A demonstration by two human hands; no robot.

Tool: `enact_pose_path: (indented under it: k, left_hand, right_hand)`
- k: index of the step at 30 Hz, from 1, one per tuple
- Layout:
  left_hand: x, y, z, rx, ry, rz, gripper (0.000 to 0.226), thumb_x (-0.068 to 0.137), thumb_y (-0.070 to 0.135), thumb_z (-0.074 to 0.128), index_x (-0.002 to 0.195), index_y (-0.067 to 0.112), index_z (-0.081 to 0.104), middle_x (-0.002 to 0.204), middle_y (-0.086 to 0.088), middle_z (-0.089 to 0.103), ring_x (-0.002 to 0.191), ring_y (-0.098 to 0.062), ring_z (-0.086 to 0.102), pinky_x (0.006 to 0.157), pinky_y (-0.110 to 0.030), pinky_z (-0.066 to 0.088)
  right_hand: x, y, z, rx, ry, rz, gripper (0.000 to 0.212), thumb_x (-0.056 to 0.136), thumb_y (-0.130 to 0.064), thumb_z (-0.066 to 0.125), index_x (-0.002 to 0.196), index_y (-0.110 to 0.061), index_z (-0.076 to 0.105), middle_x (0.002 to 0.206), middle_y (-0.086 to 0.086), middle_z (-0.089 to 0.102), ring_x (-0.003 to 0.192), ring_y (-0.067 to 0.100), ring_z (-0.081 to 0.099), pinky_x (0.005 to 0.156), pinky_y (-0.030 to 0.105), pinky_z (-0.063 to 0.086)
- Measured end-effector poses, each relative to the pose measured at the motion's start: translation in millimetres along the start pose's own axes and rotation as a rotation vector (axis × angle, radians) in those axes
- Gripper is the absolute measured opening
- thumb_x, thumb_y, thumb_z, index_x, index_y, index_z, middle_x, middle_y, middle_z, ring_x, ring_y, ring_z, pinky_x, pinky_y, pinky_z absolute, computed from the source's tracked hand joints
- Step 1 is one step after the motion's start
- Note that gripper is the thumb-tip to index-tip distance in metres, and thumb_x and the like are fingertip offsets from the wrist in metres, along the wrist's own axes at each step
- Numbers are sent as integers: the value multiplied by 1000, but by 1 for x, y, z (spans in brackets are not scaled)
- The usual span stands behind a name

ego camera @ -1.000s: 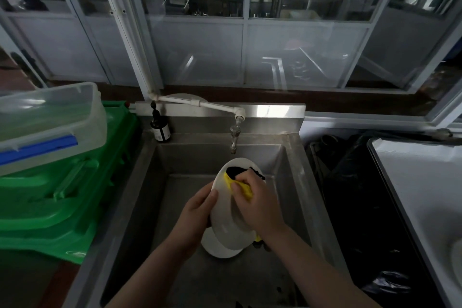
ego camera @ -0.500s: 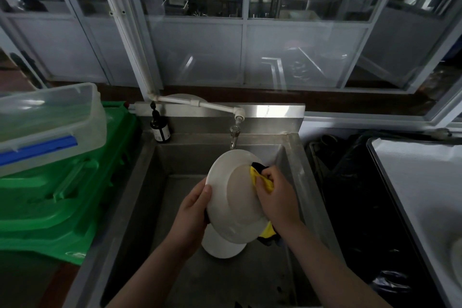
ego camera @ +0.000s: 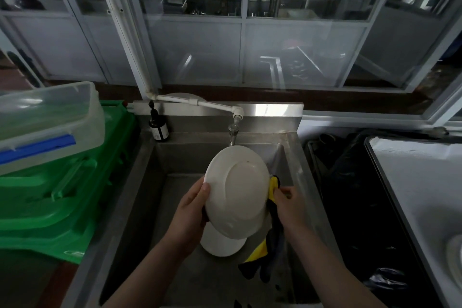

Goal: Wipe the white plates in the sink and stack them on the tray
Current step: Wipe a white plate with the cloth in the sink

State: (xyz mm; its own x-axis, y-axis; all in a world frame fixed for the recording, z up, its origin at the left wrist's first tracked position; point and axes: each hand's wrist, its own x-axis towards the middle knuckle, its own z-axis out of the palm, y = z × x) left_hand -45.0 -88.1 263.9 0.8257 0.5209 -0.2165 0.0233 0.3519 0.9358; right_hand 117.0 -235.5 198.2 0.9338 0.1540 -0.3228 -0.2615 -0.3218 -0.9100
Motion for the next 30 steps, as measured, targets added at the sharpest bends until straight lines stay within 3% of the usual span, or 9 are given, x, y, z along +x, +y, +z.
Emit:
enact_pose_path:
  k: [3, 6, 11, 14, 18, 23, 26, 30]
  left_hand:
    - [1, 4, 1, 42, -43, -17, 33, 105, 27, 38, 131, 30, 59, 121, 1, 71, 110, -20, 69, 81, -34, 60]
    - [1, 2, 3, 66, -49, -43, 33, 103, 30, 41, 129, 32, 61, 122, 2, 71, 111, -20, 68, 85, -38, 60]
    - [0, -2, 8, 68, -54, -61, 33, 104, 28, 40, 130, 29, 60, 122, 0, 71, 111, -22, 68, 91, -47, 58]
    - [0, -3, 12, 70, -37, -59, 31, 105, 25, 40, 127, 28, 62, 119, -2, 72, 109, -24, 69, 91, -49, 57]
    - [1, -1, 12, 72, -34, -42, 31, 106, 24, 39, 128, 25, 61, 118, -4, 72, 108, -25, 69, 89, -47, 59]
    - [2, -4, 15, 108, -56, -42, 34, 104, 27, 42, 133, 24, 59, 121, -4, 71, 111, -26, 68, 93, -51, 57]
    - [2, -7, 15, 105, -44, -50, 34, 104, 27, 42, 134, 25, 59, 121, -5, 71, 112, -28, 68, 95, -53, 55]
    - [6, -8, 12, 92, -37, -55, 34, 105, 27, 43, 134, 23, 60, 121, -9, 70, 113, -31, 67, 98, -58, 52]
  right_hand:
    - [4, 19, 1, 90, -58, 206, 25, 93, -31, 61, 90, -6, 57, 91, 14, 62, 78, 28, 60, 59, 29, 43]
    - [5, 24, 2, 100, -57, 254, 24, 93, -31, 59, 88, -8, 56, 88, 15, 59, 75, 26, 58, 56, 28, 40]
    - [-7, -3, 3, 42, -3, 92, 26, 97, -39, 56, 94, -13, 57, 89, 7, 60, 76, 18, 55, 55, 29, 36]
    - [-12, -15, 8, 29, -16, 1, 22, 96, -39, 56, 102, -17, 57, 96, 4, 62, 82, 16, 57, 60, 30, 41]
    - [-20, -25, 12, 4, 7, -102, 26, 97, -46, 54, 97, -20, 57, 89, 0, 63, 83, 18, 61, 61, 31, 43]
    - [-32, -38, 19, -60, -68, -204, 17, 95, -44, 56, 88, -28, 55, 86, -2, 62, 79, 14, 60, 62, 29, 43]
    - [-36, -44, 25, -118, -93, -221, 11, 92, -45, 58, 92, -34, 56, 88, -8, 62, 80, 9, 61, 68, 31, 50]
    - [-45, -52, 31, -124, -149, -265, 12, 95, -37, 58, 100, -27, 56, 90, -9, 57, 81, 9, 58, 71, 28, 50]
